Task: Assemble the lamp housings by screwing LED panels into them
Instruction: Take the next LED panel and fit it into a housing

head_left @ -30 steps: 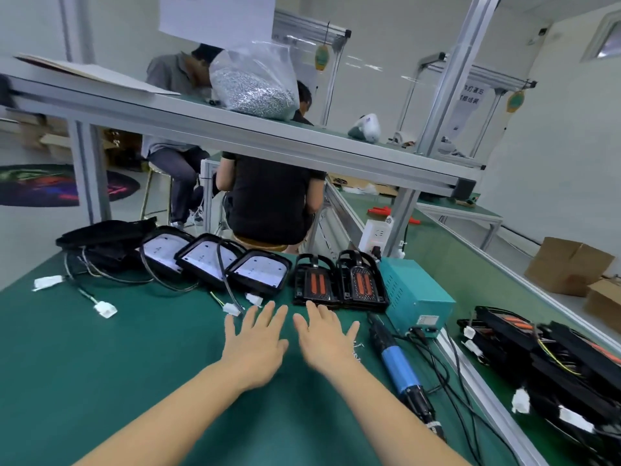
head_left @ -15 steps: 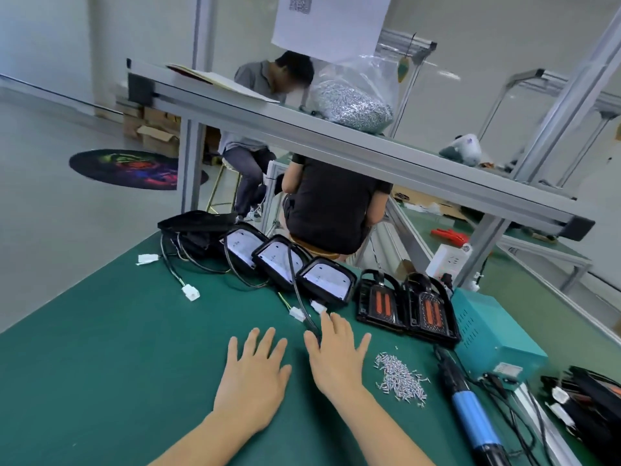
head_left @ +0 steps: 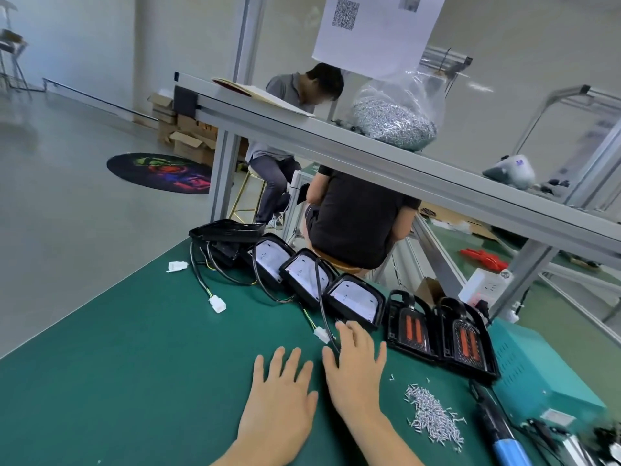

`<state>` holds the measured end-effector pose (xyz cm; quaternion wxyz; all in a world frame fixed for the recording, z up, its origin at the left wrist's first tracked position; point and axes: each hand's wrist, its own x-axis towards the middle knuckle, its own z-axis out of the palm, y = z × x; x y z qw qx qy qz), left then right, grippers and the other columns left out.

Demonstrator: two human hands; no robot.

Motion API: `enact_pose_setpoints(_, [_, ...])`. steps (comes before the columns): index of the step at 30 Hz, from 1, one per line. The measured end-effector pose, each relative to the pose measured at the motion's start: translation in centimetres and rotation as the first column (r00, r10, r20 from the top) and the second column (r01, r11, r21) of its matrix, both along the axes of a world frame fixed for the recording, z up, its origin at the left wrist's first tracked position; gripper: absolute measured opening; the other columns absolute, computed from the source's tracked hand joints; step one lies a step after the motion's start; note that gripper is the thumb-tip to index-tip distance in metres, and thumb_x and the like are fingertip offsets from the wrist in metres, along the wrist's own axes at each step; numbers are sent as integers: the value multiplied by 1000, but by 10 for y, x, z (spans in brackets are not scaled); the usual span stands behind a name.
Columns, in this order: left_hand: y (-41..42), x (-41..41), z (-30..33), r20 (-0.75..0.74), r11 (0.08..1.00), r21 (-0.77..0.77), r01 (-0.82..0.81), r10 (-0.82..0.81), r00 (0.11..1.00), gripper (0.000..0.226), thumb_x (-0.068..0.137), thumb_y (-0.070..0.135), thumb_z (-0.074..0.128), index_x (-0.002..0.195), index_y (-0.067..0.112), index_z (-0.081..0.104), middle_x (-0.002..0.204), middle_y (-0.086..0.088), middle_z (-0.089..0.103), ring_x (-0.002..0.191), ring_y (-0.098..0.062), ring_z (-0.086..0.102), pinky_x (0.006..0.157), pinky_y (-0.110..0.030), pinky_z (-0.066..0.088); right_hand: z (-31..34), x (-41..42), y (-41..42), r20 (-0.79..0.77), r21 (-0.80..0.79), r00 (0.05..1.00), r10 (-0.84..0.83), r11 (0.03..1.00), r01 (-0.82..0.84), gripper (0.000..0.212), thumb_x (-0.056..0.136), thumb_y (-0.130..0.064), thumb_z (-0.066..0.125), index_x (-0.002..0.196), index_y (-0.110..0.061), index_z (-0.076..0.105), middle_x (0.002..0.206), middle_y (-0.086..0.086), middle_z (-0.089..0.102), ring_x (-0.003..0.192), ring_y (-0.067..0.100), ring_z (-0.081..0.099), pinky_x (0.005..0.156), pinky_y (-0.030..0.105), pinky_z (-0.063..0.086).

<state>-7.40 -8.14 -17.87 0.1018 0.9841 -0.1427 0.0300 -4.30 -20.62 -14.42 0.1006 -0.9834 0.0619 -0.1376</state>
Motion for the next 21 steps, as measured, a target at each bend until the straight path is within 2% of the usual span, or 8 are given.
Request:
enact_pose_setpoints(3, [-1, 1, 0, -1, 1000, -11, -3, 3, 1000, 57, 100, 46, 19, 152, 24, 10, 161, -1, 0, 147, -24, -5, 115, -52, -5, 9, 15, -5, 79, -53, 997, -27, 998, 31, 56, 99, -39, 44, 151, -27, 24, 156, -8, 21, 146, 13, 17, 119, 44, 2])
enact_pose_setpoints(7, [-1, 2, 1, 5, 999, -43, -19, 19, 1000, 59, 99, 46, 21, 152, 23, 7, 161, 1, 3, 147, -23, -3, 116, -50, -4, 23, 40, -20, 62, -117, 994, -90, 988, 97, 59, 100, -37, 46, 151, -20, 21, 156, -3, 23, 145, 17, 20, 118, 42, 14])
enact_pose_setpoints(9, [-2, 3, 1, 7, 998, -64, -25, 26, 1000, 60, 98, 46, 22, 152, 23, 7, 160, 3, 4, 146, -22, -2, 116, -49, -4, 26, 48, -28, 18, -101, 996, -90, 991, 91, 53, 100, -34, 47, 147, -17, 29, 152, 1, 31, 141, 20, 29, 113, 37, 23])
enact_pose_setpoints(13, [-1, 2, 2, 7, 997, -75, -26, 27, 1000, 59, 98, 46, 23, 151, 23, 10, 160, 3, 5, 146, -22, -2, 116, -49, -3, 25, 56, -38, -43, -92, 996, -83, 993, 79, 28, 103, -25, 44, 129, -15, 49, 135, 1, 48, 124, 20, 46, 94, 30, 41])
enact_pose_setpoints(15, [-1, 2, 3, 10, 996, -80, -27, 28, 1000, 59, 98, 46, 22, 151, 23, 10, 160, 3, 5, 146, -22, -1, 116, -49, -3, 22, 56, -40, -45, -59, 993, -107, 993, 105, 22, 103, -21, 43, 123, -13, 50, 126, 3, 52, 114, 21, 53, 81, 30, 43])
enact_pose_setpoints(17, [-1, 2, 3, 15, 996, -83, -20, 22, 1000, 59, 98, 45, 22, 152, 24, 8, 160, 3, 5, 146, -22, -1, 116, -49, -3, 18, 54, -41, -26, -20, 991, -134, 991, 133, 17, 103, -17, 42, 117, -10, 50, 119, 5, 54, 103, 24, 56, 70, 31, 39])
enact_pose_setpoints(19, [-1, 2, 2, 16, 997, -79, 3, -2, 1000, 60, 99, 44, 21, 152, 26, 2, 160, 3, 4, 146, -22, -2, 116, -49, -4, 15, 53, -44, 12, 25, 987, -160, 987, 160, 13, 103, -15, 42, 110, -9, 50, 114, 6, 56, 96, 25, 57, 66, 31, 35])
enact_pose_setpoints(21, [-2, 1, 2, 19, 997, -68, 29, -28, 999, 59, 99, 43, 20, 152, 27, -3, 161, 2, 2, 147, -23, -2, 116, -50, -4, 14, 50, -46, 69, 98, 981, -182, 980, 175, 13, 103, -16, 42, 108, -8, 51, 111, 7, 57, 90, 26, 59, 66, 32, 37])
